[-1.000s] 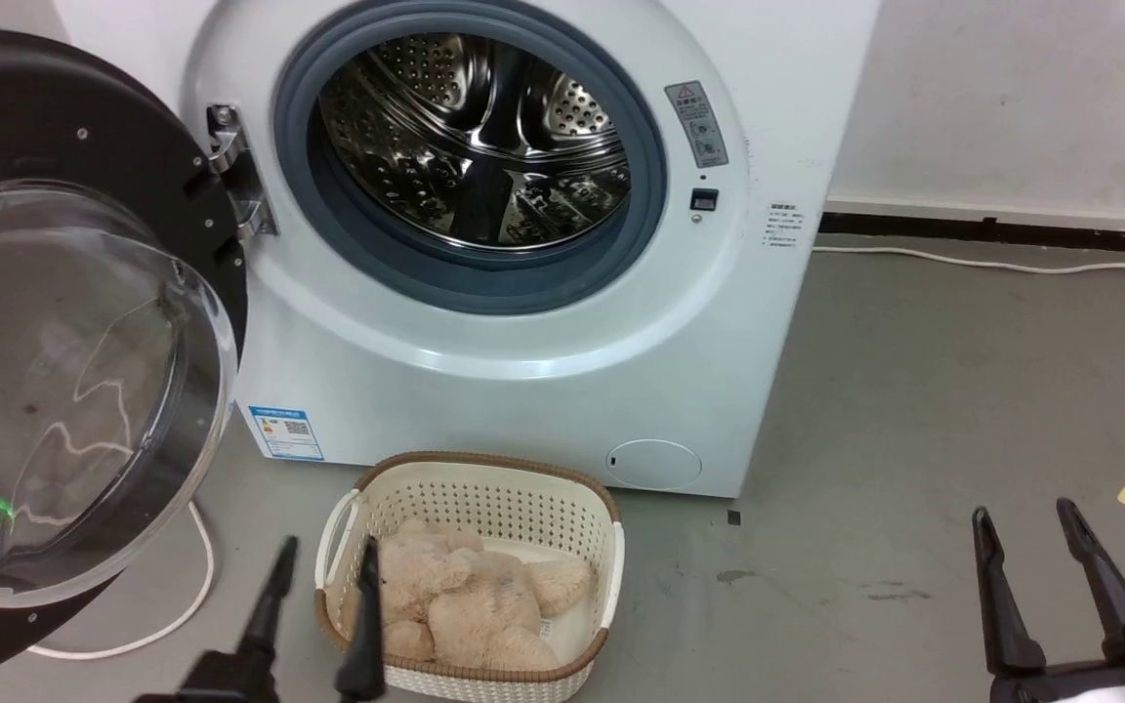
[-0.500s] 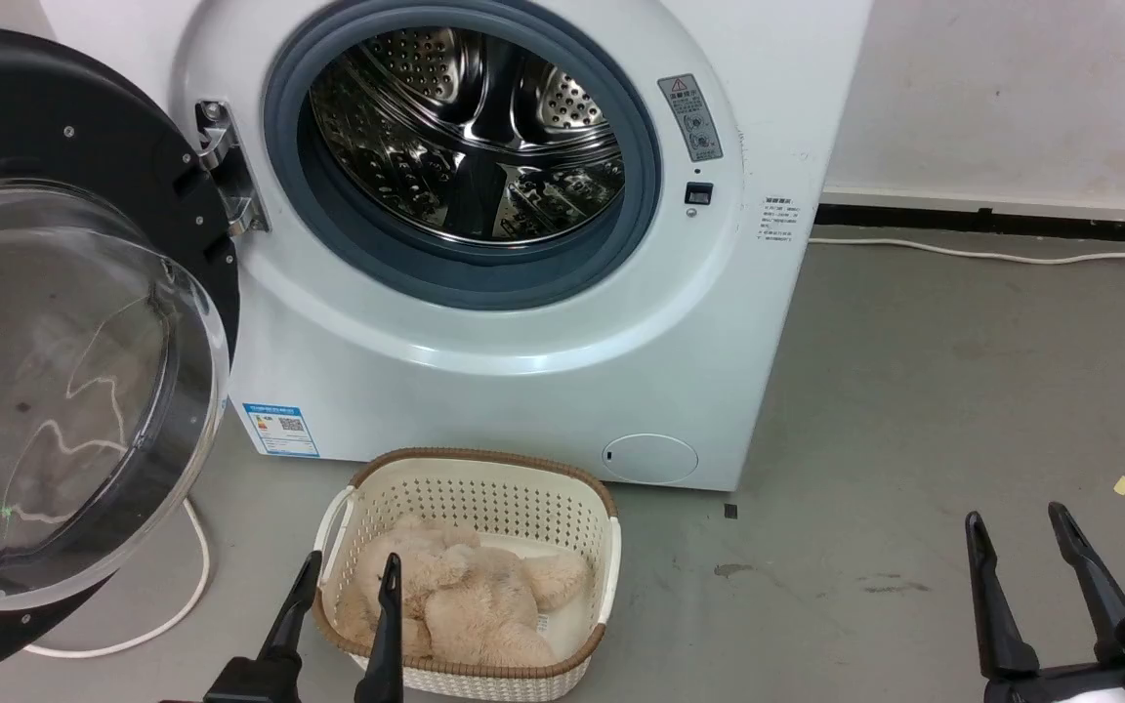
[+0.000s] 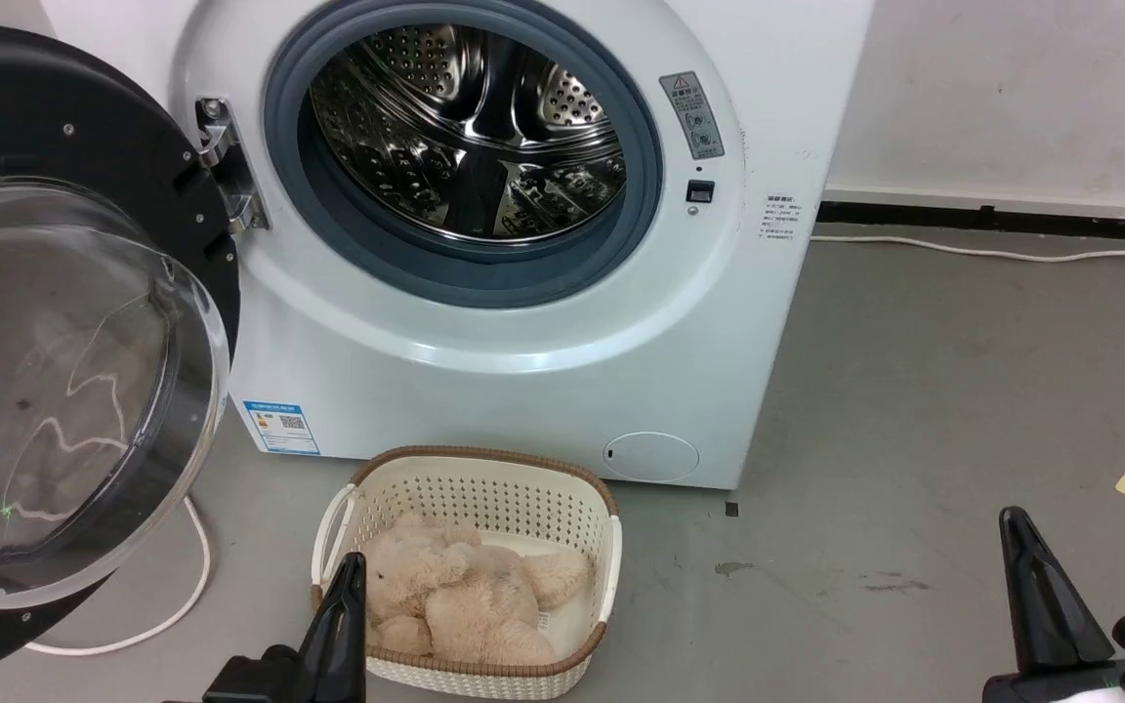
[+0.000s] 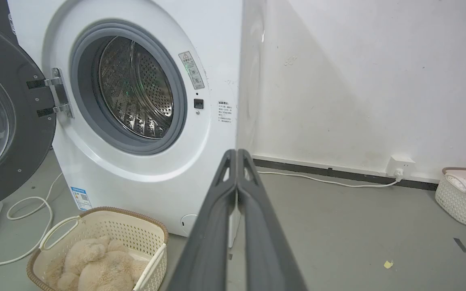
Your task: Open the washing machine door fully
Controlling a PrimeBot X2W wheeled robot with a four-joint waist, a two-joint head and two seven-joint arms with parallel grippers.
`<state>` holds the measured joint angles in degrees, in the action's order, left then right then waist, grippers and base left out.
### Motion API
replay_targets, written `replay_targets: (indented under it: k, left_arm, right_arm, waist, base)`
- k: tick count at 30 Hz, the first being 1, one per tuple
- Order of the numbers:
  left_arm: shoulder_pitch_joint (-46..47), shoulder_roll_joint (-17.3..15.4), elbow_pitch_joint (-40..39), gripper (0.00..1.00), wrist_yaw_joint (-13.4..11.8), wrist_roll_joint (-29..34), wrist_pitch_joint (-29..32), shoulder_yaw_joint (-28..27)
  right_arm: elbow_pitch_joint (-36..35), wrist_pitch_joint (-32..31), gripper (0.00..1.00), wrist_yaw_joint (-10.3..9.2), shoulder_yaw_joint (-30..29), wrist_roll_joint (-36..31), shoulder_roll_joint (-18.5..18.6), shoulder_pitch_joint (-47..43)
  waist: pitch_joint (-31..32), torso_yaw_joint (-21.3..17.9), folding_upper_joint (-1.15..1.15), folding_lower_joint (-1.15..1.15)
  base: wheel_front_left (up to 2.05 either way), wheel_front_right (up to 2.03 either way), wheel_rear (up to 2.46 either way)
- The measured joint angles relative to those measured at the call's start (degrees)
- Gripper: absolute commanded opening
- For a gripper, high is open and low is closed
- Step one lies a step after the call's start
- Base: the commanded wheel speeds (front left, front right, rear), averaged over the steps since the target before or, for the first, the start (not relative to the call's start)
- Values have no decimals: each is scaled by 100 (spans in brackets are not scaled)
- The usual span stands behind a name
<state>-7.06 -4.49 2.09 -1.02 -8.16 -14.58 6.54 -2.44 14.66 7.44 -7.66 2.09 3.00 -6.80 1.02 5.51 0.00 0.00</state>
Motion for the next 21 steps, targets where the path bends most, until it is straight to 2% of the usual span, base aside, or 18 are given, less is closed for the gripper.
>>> replay_targets:
  k: [21]
  left_arm:
    - [38, 14, -15, 0, 12, 113, 254, -112]
  right_arm:
    - [27, -263, 0, 0, 132, -18, 0, 36]
  waist:
    - [-18, -103, 0, 0]
  base:
    - [0, 0, 0]
